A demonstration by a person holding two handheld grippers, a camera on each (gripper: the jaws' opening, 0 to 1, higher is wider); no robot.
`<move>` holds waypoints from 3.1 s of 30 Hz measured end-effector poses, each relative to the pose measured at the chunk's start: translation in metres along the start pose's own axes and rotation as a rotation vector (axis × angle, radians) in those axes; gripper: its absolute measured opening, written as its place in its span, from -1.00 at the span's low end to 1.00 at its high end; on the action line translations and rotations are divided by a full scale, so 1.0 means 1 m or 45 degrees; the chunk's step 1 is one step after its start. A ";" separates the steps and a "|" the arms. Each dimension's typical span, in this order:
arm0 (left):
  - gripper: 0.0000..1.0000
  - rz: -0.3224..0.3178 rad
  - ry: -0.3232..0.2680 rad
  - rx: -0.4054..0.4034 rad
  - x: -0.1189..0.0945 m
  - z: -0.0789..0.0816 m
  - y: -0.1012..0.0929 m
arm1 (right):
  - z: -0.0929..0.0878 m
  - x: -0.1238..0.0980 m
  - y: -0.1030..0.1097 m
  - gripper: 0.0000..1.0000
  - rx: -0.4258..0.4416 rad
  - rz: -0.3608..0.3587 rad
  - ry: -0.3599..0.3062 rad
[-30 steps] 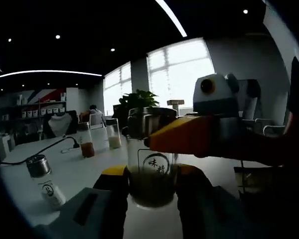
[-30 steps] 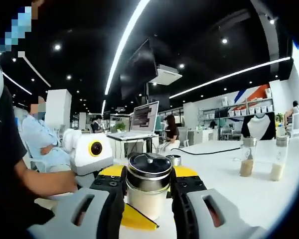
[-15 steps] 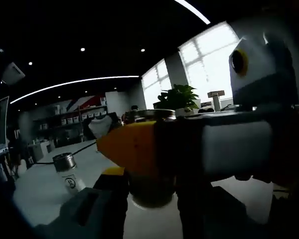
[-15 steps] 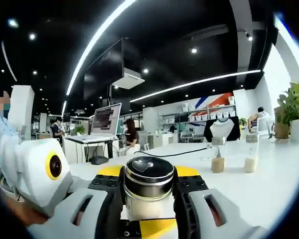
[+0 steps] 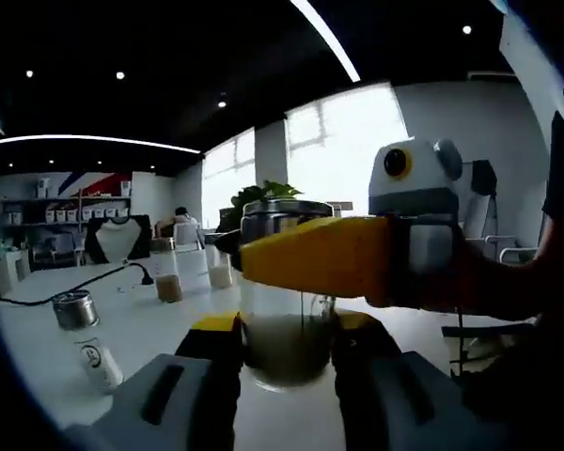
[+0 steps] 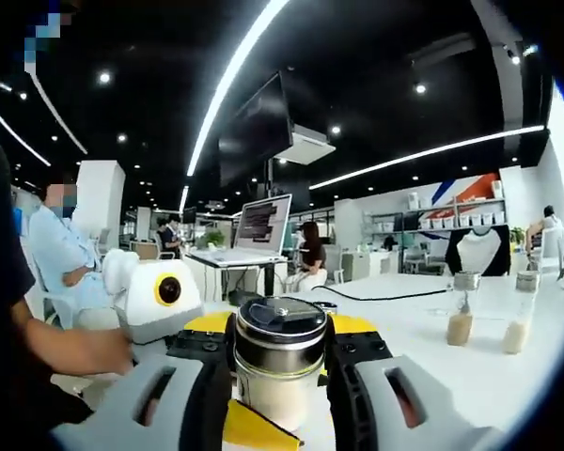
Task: Rotate the seasoning bottle until the label or dispensing opening points toward the visible target arrow and the bottle remains upright within the marked orientation range
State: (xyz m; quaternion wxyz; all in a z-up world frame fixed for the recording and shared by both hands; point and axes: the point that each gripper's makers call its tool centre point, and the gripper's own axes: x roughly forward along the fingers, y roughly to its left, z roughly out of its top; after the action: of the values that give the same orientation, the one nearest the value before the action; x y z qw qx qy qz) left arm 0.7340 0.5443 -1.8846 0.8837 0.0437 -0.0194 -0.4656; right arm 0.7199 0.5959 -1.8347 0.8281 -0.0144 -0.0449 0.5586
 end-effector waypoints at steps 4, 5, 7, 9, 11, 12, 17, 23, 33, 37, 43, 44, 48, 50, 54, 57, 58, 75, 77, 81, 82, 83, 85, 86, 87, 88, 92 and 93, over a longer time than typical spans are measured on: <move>-0.24 0.121 0.000 -0.020 0.005 0.003 0.007 | 0.004 0.004 -0.004 -0.29 -0.088 -0.071 -0.015; -0.24 0.142 -0.021 -0.044 0.005 0.005 0.008 | 0.006 0.005 -0.006 -0.29 -0.105 -0.095 -0.028; -0.24 0.228 -0.057 -0.075 0.007 0.008 0.015 | 0.008 0.007 -0.013 -0.29 -0.114 -0.186 -0.050; -0.25 0.318 -0.048 -0.059 0.006 0.006 0.024 | 0.002 0.008 -0.019 -0.30 -0.054 -0.259 -0.023; -0.25 0.390 -0.017 -0.042 0.005 -0.003 0.031 | -0.010 0.010 -0.024 -0.31 -0.043 -0.340 0.039; -0.25 0.385 -0.020 -0.053 0.005 -0.005 0.031 | -0.014 0.011 -0.023 -0.31 -0.068 -0.352 0.066; -0.24 0.358 0.018 -0.067 0.002 -0.013 0.031 | -0.020 0.012 -0.024 -0.32 -0.024 -0.389 0.057; -0.24 0.325 0.040 -0.035 0.002 -0.015 0.032 | -0.022 0.012 -0.028 -0.33 0.034 -0.392 0.076; -0.25 0.237 0.050 -0.033 -0.001 -0.013 0.032 | -0.020 0.015 -0.022 -0.34 0.000 -0.299 0.094; -0.24 0.201 0.132 0.103 -0.003 -0.019 0.036 | -0.024 0.016 -0.021 -0.34 0.004 -0.281 0.131; -0.23 0.196 0.079 0.016 -0.002 -0.014 0.039 | -0.021 0.020 -0.028 -0.36 0.085 -0.289 0.100; -0.20 0.199 0.083 0.007 -0.003 -0.015 0.040 | -0.020 0.020 -0.031 -0.36 0.090 -0.296 0.091; 0.15 0.251 0.199 0.106 -0.006 -0.030 0.048 | -0.016 0.025 -0.042 -0.37 0.080 -0.313 0.078; 0.15 0.251 0.182 0.107 -0.007 -0.027 0.049 | -0.016 0.027 -0.046 -0.37 0.092 -0.311 0.080; 0.25 0.309 0.116 0.057 -0.017 -0.015 0.059 | -0.021 0.033 -0.057 -0.37 0.100 -0.322 0.091; 0.31 0.364 0.113 0.055 -0.026 -0.013 0.069 | -0.024 0.039 -0.067 -0.36 0.095 -0.327 0.109; 0.34 0.374 0.107 0.043 -0.028 -0.013 0.071 | -0.026 0.040 -0.069 -0.36 0.099 -0.324 0.115; 0.57 0.437 0.056 -0.129 -0.041 -0.013 0.080 | -0.061 0.061 -0.115 -0.36 0.127 -0.325 0.236; 0.65 0.428 0.074 -0.154 -0.039 -0.015 0.078 | -0.065 0.064 -0.119 -0.36 0.125 -0.325 0.249; 0.74 0.435 0.093 -0.134 -0.039 -0.017 0.078 | -0.074 0.068 -0.123 -0.36 0.091 -0.331 0.271; 0.75 0.441 0.092 -0.140 -0.039 -0.017 0.078 | -0.078 0.070 -0.125 -0.36 0.093 -0.333 0.284; 0.78 0.443 0.090 -0.144 -0.040 -0.017 0.079 | -0.080 0.070 -0.125 -0.36 0.090 -0.334 0.288; 0.82 0.448 0.093 -0.155 -0.041 -0.018 0.080 | -0.079 0.070 -0.126 -0.36 0.092 -0.331 0.274; 0.86 0.451 0.093 -0.155 -0.041 -0.018 0.080 | -0.079 0.070 -0.127 -0.36 0.105 -0.333 0.264; 0.89 0.453 0.093 -0.154 -0.042 -0.018 0.081 | -0.078 0.071 -0.127 -0.35 0.089 -0.329 0.254; 0.90 0.455 0.098 -0.156 -0.042 -0.018 0.081 | -0.078 0.071 -0.127 -0.35 0.074 -0.330 0.257; 0.91 0.461 0.097 -0.155 -0.044 -0.017 0.081 | -0.078 0.069 -0.127 -0.35 0.078 -0.328 0.260; 0.91 0.468 0.092 -0.155 -0.044 -0.016 0.082 | -0.078 0.069 -0.127 -0.35 0.080 -0.327 0.258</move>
State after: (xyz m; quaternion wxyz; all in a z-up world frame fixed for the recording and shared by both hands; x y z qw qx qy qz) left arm 0.7774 0.6278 -1.8926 0.9549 0.0026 0.0329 -0.2950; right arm 0.8700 0.6136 -1.8991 0.8930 -0.0389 0.0550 0.4451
